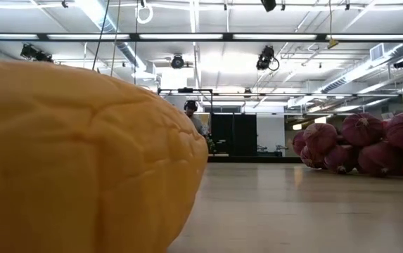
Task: Build produce basket
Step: Put the green chili pepper into the wire basket, then put the red mango into the wire basket
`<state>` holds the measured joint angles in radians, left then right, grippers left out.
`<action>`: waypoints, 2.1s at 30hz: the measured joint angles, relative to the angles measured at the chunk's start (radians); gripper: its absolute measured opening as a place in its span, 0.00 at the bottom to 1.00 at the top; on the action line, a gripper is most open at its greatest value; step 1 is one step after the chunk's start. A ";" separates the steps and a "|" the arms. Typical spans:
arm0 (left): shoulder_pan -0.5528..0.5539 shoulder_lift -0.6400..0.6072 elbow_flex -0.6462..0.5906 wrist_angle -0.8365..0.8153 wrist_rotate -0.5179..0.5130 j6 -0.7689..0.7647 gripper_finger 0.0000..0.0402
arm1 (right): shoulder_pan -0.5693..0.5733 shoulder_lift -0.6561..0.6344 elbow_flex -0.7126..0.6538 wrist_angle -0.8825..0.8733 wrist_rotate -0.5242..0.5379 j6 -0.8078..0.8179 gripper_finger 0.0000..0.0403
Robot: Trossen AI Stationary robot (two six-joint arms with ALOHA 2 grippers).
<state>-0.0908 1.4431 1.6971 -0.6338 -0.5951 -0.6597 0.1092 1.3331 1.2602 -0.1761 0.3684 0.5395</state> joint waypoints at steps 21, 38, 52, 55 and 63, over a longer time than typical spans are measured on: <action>0.107 0.023 -0.055 0.145 0.212 -0.046 0.55 | -0.024 0.003 0.000 0.036 0.031 -0.044 0.29; 0.229 0.023 -0.055 -0.095 0.204 0.000 0.30 | -0.047 0.003 0.000 -0.122 0.028 0.038 0.59; 0.527 0.023 -0.055 -0.644 0.202 0.082 0.31 | -0.047 0.003 0.000 -0.248 -0.032 0.131 0.73; 0.575 0.032 -0.055 -0.697 0.217 0.118 0.35 | -0.051 0.003 0.000 -0.244 -0.013 0.135 0.73; 0.594 0.059 -0.054 -0.745 0.279 0.167 0.63 | -0.069 0.003 0.000 -0.244 -0.028 0.133 0.73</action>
<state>0.5032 1.5022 1.6428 -1.3785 -0.3164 -0.4931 0.0406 1.3361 1.2602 -0.4202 0.3405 0.6723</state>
